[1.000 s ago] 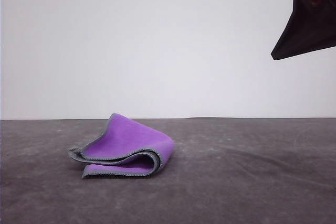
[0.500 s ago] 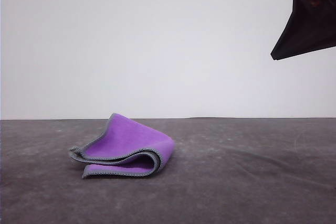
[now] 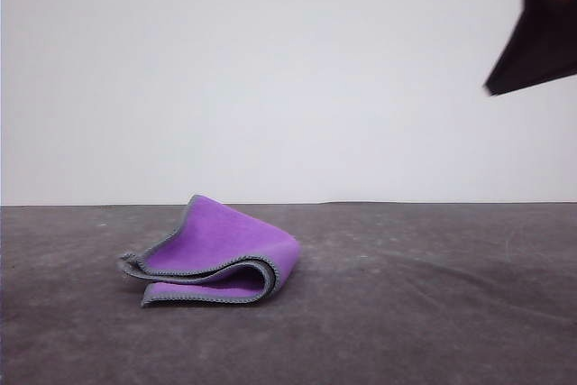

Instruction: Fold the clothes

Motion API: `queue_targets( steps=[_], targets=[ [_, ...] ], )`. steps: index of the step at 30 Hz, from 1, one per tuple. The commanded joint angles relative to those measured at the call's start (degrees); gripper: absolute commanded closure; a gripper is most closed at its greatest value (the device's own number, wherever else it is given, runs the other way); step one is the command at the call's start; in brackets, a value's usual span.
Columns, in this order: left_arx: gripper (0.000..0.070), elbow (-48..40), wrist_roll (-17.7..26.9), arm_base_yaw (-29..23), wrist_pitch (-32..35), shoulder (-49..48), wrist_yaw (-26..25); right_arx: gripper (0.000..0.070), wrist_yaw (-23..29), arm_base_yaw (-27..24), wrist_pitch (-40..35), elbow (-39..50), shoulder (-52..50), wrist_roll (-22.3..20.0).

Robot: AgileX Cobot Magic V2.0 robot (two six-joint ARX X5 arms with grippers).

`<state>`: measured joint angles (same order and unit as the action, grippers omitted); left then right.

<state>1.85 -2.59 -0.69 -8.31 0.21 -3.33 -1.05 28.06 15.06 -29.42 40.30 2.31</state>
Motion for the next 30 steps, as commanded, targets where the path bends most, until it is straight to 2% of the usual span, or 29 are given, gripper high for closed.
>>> queue_targets(
  steps=[1,7,16,23,30],
  targets=[
    [0.0700,-1.1,0.0,0.0,0.6,0.0,0.0,0.0688,0.8,-1.7,0.5,0.5,-2.2,-1.4],
    [0.0700,-1.1,0.0,0.0,0.6,0.0,0.0,0.0688,0.9,-11.7,-0.3,8.1,-12.4,-1.2],
    [0.0700,-1.1,0.0,0.0,0.6,0.0,0.0,0.0688,1.1,-23.9,-6.1,21.2,-28.1,-1.3],
    [0.0700,-1.1,0.0,0.0,0.6,0.0,0.0,0.0688,1.2,-28.8,-7.3,26.7,-38.2,-1.3],
    [0.0700,-1.1,0.0,0.0,0.6,0.0,0.0,0.0688,1.2,-30.7,-9.1,28.7,-40.1,-1.2]
  ],
)
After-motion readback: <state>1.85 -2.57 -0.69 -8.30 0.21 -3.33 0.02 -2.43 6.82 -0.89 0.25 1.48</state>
